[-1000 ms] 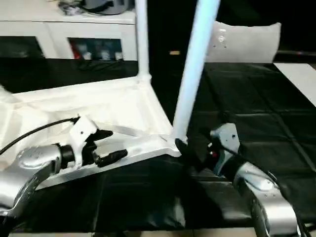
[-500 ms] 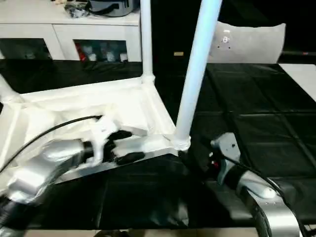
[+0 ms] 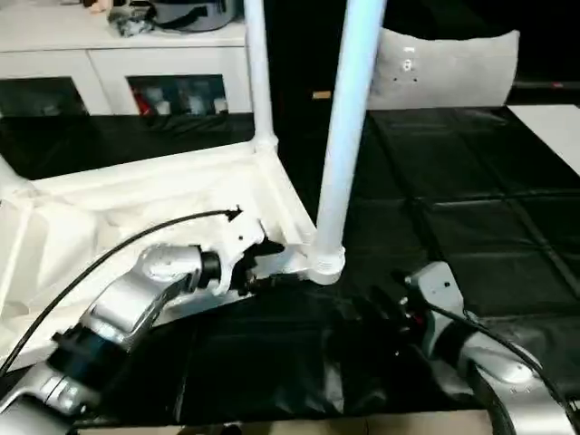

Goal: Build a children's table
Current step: Rotate leg to tighten

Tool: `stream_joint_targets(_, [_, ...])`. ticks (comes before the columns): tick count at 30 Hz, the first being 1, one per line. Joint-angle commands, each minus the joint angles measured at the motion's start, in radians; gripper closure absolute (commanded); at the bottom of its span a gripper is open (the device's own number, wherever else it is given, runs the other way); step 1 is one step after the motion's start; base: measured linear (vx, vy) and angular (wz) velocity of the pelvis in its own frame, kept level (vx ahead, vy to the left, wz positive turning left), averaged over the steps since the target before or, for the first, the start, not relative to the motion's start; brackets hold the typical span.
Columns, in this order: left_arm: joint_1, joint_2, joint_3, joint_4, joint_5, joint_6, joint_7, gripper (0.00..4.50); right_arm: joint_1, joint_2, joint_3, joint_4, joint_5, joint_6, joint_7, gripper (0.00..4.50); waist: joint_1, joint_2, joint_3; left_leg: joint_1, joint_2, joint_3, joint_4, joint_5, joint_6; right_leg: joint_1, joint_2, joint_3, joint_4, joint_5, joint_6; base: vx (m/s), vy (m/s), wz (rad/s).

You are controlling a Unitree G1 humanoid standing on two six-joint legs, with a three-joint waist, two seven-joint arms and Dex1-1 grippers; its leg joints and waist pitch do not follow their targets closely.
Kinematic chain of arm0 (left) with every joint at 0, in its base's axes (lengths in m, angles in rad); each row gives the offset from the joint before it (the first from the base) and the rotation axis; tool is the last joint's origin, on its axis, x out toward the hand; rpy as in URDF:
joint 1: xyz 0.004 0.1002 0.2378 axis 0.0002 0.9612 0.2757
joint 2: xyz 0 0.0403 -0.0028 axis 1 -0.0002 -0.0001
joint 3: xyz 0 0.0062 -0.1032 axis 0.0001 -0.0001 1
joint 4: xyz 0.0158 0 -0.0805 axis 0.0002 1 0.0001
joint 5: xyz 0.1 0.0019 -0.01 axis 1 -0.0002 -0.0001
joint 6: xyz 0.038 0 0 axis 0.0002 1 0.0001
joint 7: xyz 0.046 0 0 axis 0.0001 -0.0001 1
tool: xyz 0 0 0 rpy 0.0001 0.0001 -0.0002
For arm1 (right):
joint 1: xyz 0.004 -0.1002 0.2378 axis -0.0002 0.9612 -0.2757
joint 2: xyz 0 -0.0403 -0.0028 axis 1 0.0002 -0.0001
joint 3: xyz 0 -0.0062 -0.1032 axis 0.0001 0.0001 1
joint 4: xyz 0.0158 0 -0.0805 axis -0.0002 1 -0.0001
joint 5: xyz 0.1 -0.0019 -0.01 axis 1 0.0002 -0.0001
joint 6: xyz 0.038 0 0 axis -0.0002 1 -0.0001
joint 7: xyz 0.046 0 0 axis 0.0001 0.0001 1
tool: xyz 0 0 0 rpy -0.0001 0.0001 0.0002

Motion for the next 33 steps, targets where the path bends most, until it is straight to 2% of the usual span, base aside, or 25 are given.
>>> stream_joint_targets(1, [-0.007,0.013,-0.008,0.019,0.022,-0.003,-0.007,1.78,-0.008,-0.006,-0.013,-0.025,0.023,0.003,0.017,0.0,0.002,-0.03,-0.048,0.024,0.081,-0.033,-0.061,-0.136,0.11,0.016,-0.1,0.04,-0.09,0.062,-0.209,0.0,0.0,0.0])
stream_joint_targets(3, [0.002,0.047,-0.023,0.02,0.042,0.006,-0.026,1.88,-0.03,-0.006,-0.007,-0.022,0.041,0.005,0.047,0.0,0.002,-0.038,-0.049,0.025,0.083,-0.032,-0.061,-0.125,0.119,0.015,-0.1,0.039,-0.088,0.068,-0.214,0.0,0.0,0.0])
stream_joint_targets(4, [0.002,0.047,-0.023,0.02,0.042,0.006,-0.026,1.88,-0.03,-0.006,-0.007,-0.022,0.041,0.005,0.047,0.0,0.003,-0.034,-0.048,0.024,0.084,-0.034,-0.062,-0.121,0.124,0.013,-0.1,0.039,-0.086,0.067,-0.214,0.0,0.0,0.0])
stream_joint_targets(7, [0.017,0.069,-0.027,0.009,0.042,0.015,-0.048,2.23,-0.049,-0.013,0.009,-0.011,0.037,-0.001,0.063,0.0,0.003,-0.031,-0.049,0.03,0.088,-0.033,-0.065,-0.132,0.118,0.008,-0.099,0.038,-0.085,0.072,-0.224,0.0,0.0,0.0])
stream_joint_targets(8, [0.017,0.075,-0.027,0.024,0.052,0.005,-0.058,2.38,-0.064,-0.017,0.013,-0.003,0.039,-0.005,0.068,0.0,0.005,-0.027,-0.046,0.029,0.087,-0.032,-0.066,-0.139,0.114,0.007,-0.1,0.039,-0.086,0.071,-0.229,0.0,0.0,0.0])
stream_joint_targets(10, [0.014,0.08,-0.026,0.039,0.06,-0.009,-0.059,2.46,-0.075,-0.021,0.01,-0.008,0.055,0.001,0.085,0.0,0.007,-0.028,-0.047,0.03,0.088,-0.031,-0.066,-0.151,0.108,0.008,-0.101,0.039,-0.087,0.066,-0.23,0.0,0.0,0.0])
stream_joint_targets(11, [0.013,0.082,-0.028,0.042,0.062,-0.013,-0.061,2.64,-0.076,-0.022,0.01,-0.012,0.06,0.003,0.092,0.0,0.009,-0.032,-0.046,0.029,0.087,-0.029,-0.067,-0.161,0.103,0.009,-0.104,0.04,-0.089,0.054,-0.225,0.0,0.0,0.0])
stream_joint_targets(13, [0.01,0.084,-0.029,0.048,0.066,-0.018,-0.063,2.72,-0.078,-0.028,0.014,-0.015,0.067,0.002,0.11,0.0,0.01,-0.034,-0.045,0.027,0.087,-0.029,-0.069,-0.164,0.099,0.01,-0.104,0.04,-0.089,0.037,-0.22,0.0,0.0,0.0])
stream_joint_targets(14, [0.008,0.086,-0.03,0.056,0.069,-0.026,-0.062,2.82,-0.081,-0.034,0.02,-0.014,0.071,0.003,0.128,0.0,0.008,-0.039,-0.045,0.027,0.087,-0.029,-0.068,-0.165,0.101,0.01,-0.103,0.04,-0.091,0.031,-0.216,0.0,0.0,0.0])
stream_joint_targets(19, [0.004,0.087,-0.033,0.059,0.072,-0.033,-0.078,3.19,-0.093,-0.038,0.021,-0.003,0.071,0.003,0.142,0.0,0.009,-0.043,-0.041,0.028,0.087,-0.026,-0.071,-0.18,0.089,0.007,-0.106,0.042,-0.097,-0.029,-0.212,0.0,0.0,0.0])
stream_joint_targets(23, [-0.002,0.101,-0.049,0.058,0.093,-0.048,-0.107,3.51,-0.105,-0.043,0.026,0.014,0.066,-0.002,0.148,0.0,0.009,-0.037,-0.041,0.031,0.091,-0.029,-0.076,-0.194,0.071,0.003,-0.104,0.043,-0.096,-0.037,-0.213,0.0,0.0,0.0])
stream_joint_targets(28, [-0.007,0.113,-0.08,0.054,0.124,-0.044,-0.127,3.96,-0.116,-0.044,0.028,0.024,0.063,-0.003,0.157,0.0,0.01,-0.043,-0.042,0.028,0.088,-0.027,-0.073,-0.167,0.088,0.006,-0.107,0.043,-0.092,0.031,-0.222,0.0,0.0,0.0])
stream_joint_targets(30, [-0.01,0.112,-0.082,0.057,0.13,-0.043,-0.127,4.09,-0.12,-0.045,0.028,0.028,0.062,-0.003,0.159,0.0,0.01,-0.042,-0.04,0.028,0.087,-0.026,-0.072,-0.169,0.09,0.006,-0.108,0.043,-0.094,0.011,-0.224,0.0,0.0,0.0])
stream_joint_targets(32, [-0.018,0.113,-0.086,0.064,0.141,-0.044,-0.132,4.14,-0.132,-0.047,0.032,0.035,0.061,-0.005,0.163,0.0,0.011,-0.038,-0.039,0.03,0.089,-0.027,-0.074,-0.184,0.079,0.005,-0.107,0.043,-0.096,-0.021,-0.225,0.0,0.0,0.0])
stream_joint_targets(33, [-0.02,0.114,-0.089,0.067,0.144,-0.045,-0.135,4.4,-0.137,-0.047,0.032,0.038,0.061,-0.006,0.165,0.0,0.01,-0.035,-0.039,0.03,0.089,-0.028,-0.075,-0.189,0.075,0.004,-0.106,0.042,-0.096,-0.028,-0.226,0.0,0.0,0.0])
